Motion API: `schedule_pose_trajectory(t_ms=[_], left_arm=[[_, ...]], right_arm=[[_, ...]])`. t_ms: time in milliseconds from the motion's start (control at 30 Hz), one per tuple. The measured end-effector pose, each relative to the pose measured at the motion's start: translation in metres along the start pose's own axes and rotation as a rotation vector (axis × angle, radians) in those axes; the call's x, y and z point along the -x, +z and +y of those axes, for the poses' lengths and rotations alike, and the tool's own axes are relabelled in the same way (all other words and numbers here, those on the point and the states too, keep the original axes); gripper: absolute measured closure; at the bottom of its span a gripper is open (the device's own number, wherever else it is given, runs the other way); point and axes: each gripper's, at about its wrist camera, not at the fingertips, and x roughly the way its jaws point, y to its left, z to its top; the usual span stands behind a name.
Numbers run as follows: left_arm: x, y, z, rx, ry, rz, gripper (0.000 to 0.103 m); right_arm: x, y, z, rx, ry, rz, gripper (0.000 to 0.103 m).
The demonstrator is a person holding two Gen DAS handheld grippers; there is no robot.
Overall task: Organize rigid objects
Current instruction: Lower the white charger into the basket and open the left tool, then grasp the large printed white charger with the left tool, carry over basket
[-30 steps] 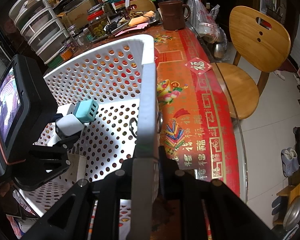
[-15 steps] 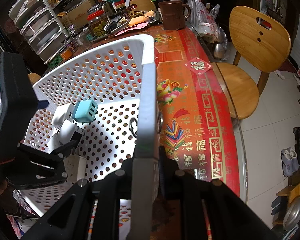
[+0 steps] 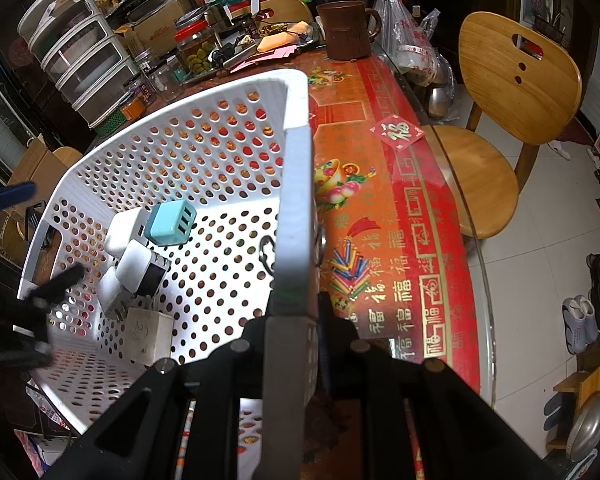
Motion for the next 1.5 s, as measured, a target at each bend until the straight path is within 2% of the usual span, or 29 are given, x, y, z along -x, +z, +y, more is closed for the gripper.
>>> schedule_pose_trajectory(t_ms=[167,300,400,500,567,667,767,1033,1167,1233,1333,1367,1500], left_arm=[[0.032,-0.033,0.047,0.084,0.001,-0.061,0.007],[0.052,-0.081,0.104,0.208,0.017,-0.095,0.003],[0.041,-0.121,0.147,0.308,0.015,-0.064,0.001],[0.002,-0.158,0.173,0.373,-0.002,0.031,0.001],[-0.024,-0.177,0.174,0.396,-0.047,0.080,0.001],[-0.068,-0.199,0.155,0.372,-0.129,0.156,0.001],[-0.093,-0.205,0.134,0.362,-0.217,0.184,0.001],[-0.129,-0.209,0.114,0.366,-0.284,0.223,0.002],[-0.141,-0.211,0.108,0.382,-0.309,0.232,0.011],[-0.141,-0.212,0.110,0.403,-0.328,0.227,0.020],[-0.138,-0.212,0.112,0.417,-0.366,0.211,0.044],[-0.137,-0.211,0.111,0.419,-0.364,0.208,0.055],[-0.129,-0.209,0.106,0.402,-0.302,0.194,0.055]], right_arm=[[0.000,0.000,0.001,0.001,0.002,-0.001,0.087],[0.000,0.001,0.002,0.002,0.001,-0.001,0.087],[0.000,0.001,0.002,0.002,0.000,0.000,0.087],[0.000,0.001,0.002,0.004,-0.001,-0.001,0.087],[0.001,0.000,0.002,0.005,0.000,-0.002,0.087],[0.001,-0.001,0.002,0.009,-0.003,-0.001,0.087],[0.001,0.000,0.002,0.009,-0.003,0.001,0.087],[0.000,0.000,0.000,0.009,-0.002,0.001,0.087],[0.000,0.000,0.000,0.010,-0.002,0.001,0.087],[0.000,0.001,0.000,0.011,-0.002,0.001,0.087],[0.000,0.000,0.000,0.010,-0.002,0.001,0.087],[0.000,0.001,0.000,0.009,-0.002,0.001,0.087],[0.000,0.000,0.001,0.009,-0.002,0.001,0.087]])
